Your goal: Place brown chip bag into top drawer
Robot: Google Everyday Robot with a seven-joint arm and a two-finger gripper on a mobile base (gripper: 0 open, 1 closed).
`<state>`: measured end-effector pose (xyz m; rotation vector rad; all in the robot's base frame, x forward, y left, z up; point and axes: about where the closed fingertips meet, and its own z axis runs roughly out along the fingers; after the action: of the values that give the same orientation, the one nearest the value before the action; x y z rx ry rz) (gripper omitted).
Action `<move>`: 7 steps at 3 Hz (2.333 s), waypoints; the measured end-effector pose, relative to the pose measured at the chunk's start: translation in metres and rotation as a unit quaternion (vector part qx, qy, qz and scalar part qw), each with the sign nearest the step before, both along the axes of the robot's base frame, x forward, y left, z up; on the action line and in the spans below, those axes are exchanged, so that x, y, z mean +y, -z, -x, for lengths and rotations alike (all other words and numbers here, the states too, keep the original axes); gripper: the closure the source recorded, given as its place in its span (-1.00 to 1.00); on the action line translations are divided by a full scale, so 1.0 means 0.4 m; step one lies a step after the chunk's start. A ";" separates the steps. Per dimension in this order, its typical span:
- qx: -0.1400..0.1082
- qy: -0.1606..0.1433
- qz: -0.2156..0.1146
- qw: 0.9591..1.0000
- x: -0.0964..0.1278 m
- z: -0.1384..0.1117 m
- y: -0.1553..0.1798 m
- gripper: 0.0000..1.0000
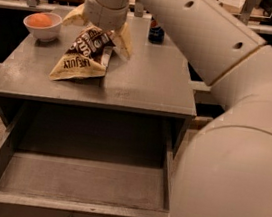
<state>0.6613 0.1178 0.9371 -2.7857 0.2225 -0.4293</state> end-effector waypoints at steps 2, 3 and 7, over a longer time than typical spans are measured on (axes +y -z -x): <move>-0.005 -0.063 0.024 0.998 0.148 -0.066 0.078 -1.00; 0.003 -0.076 0.032 0.997 0.185 -0.092 0.125 -0.63; 0.071 -0.096 -0.028 0.992 0.177 -0.017 0.160 1.00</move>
Offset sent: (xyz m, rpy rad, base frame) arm 0.0410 0.0960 -0.0535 -0.0753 0.0017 0.1968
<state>0.6682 0.1885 0.8729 -2.7499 -0.0040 -0.1753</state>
